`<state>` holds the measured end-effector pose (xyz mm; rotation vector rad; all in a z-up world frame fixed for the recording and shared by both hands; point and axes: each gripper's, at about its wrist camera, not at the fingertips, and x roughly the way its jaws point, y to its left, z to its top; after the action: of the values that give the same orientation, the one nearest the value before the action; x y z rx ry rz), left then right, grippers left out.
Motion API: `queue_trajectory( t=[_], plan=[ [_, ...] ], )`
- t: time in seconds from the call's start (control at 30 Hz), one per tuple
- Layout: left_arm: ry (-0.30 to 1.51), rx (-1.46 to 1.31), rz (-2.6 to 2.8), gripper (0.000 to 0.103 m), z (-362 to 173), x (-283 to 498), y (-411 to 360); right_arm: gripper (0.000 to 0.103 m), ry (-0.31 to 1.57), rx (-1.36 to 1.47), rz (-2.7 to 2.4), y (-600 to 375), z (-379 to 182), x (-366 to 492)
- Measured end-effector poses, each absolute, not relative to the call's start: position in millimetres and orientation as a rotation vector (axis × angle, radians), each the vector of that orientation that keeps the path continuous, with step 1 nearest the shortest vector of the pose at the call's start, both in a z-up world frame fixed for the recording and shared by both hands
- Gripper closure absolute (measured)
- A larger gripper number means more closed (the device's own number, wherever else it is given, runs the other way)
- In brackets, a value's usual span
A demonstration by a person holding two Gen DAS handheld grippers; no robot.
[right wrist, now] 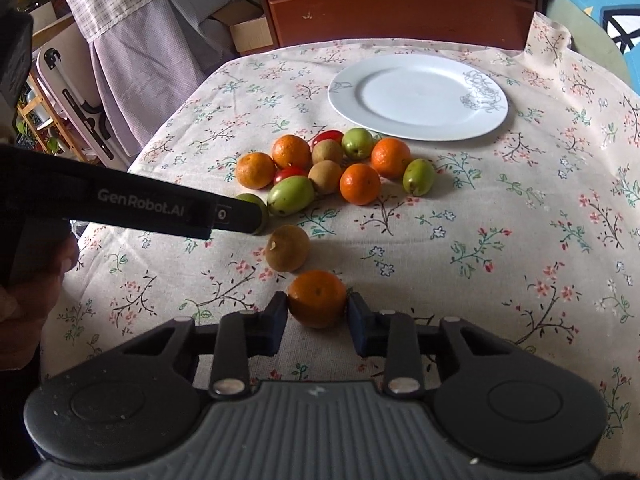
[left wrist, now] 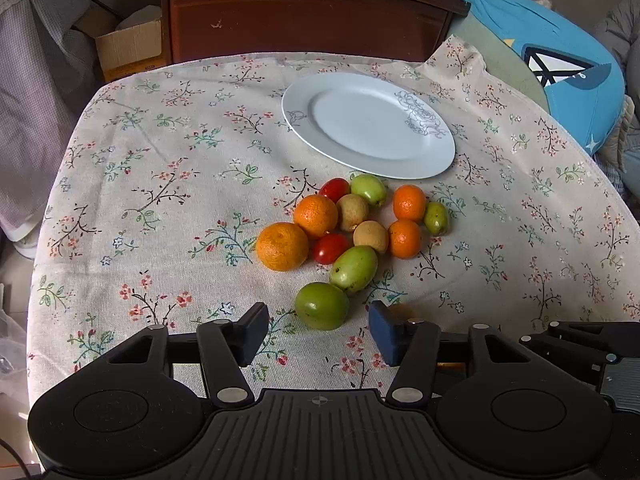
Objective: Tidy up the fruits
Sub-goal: 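Grasp a small tangerine with the right tool while the left tool grasps a green fruit, then carry the tangerine in the right tool while the left tool carries the green fruit over the plate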
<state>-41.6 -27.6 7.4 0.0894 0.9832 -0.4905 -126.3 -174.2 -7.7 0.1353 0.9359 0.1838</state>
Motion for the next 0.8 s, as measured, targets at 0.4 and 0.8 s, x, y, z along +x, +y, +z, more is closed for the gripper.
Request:
queue_trajectory(
  t=[0.4, 0.8],
  plan=[
    [0.988, 0.118, -0.510, 0.074, -6, -40, -35, 0.071, 0.933, 0.157, 0.151, -178, -7, -123],
    [0.948, 0.155, -0.498, 0.073, -8, -40, -41, 0.071, 0.936, 0.161, 0.140, -179, -7, -122]
  ],
)
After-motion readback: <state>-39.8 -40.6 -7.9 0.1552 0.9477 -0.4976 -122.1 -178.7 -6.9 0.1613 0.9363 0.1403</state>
